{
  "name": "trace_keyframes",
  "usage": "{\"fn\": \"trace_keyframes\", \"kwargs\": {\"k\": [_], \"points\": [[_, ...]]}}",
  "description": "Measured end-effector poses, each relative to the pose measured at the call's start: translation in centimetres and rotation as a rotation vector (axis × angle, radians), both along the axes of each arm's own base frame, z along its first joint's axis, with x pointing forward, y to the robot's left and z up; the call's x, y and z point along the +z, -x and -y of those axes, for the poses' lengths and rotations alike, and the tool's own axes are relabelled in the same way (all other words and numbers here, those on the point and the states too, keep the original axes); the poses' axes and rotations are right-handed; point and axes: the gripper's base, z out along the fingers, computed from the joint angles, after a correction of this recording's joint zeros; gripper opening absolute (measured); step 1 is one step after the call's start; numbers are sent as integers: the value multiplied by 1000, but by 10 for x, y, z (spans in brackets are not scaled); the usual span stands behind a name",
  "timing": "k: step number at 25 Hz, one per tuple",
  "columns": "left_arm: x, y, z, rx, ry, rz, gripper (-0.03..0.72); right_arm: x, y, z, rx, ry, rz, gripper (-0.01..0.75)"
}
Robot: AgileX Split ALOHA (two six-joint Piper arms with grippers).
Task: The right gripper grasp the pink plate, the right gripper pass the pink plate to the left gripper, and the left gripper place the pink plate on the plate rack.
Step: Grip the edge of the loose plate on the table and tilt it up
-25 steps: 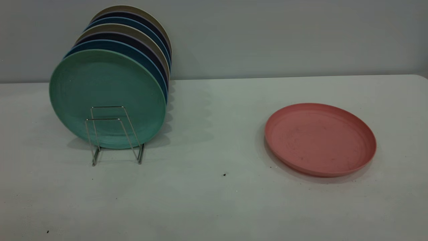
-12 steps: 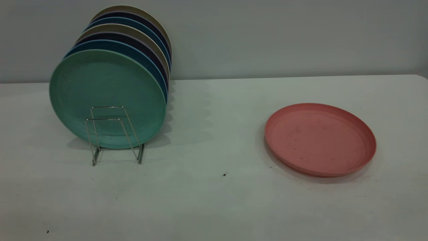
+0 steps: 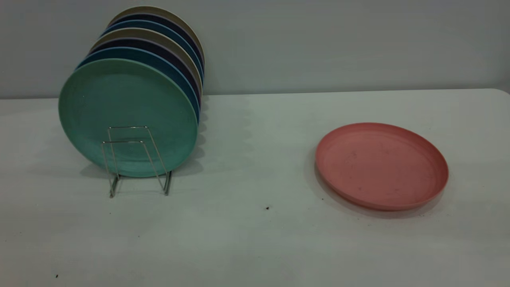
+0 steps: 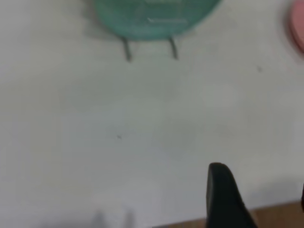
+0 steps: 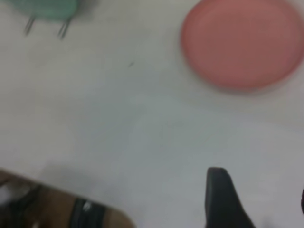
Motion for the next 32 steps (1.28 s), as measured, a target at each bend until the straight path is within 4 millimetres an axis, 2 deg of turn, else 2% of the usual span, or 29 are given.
{"fn": "trace_keyframes", "kwargs": {"k": [3,10,14,19,24,32], "points": [[1,-24,8,-97,51,-61,414,-10,-24,-5,61,-15,-65,413],[-18,-67,21,-216,155,-152,452,-21,-86,-13,136,-89,-169,413],[-22,-78,21,-199,174,-143,460,-34,-123,-14,130,-108,-242,413],[-21,-82,20,-179,177,-111,460,-59,-167,-11,111,-107,-325,442],[-21,-82,20,-178,177,-109,460,-96,-201,12,27,-140,-420,485],[-21,-82,20,-180,176,-109,460,-166,-236,64,-106,-278,-493,488]]}}
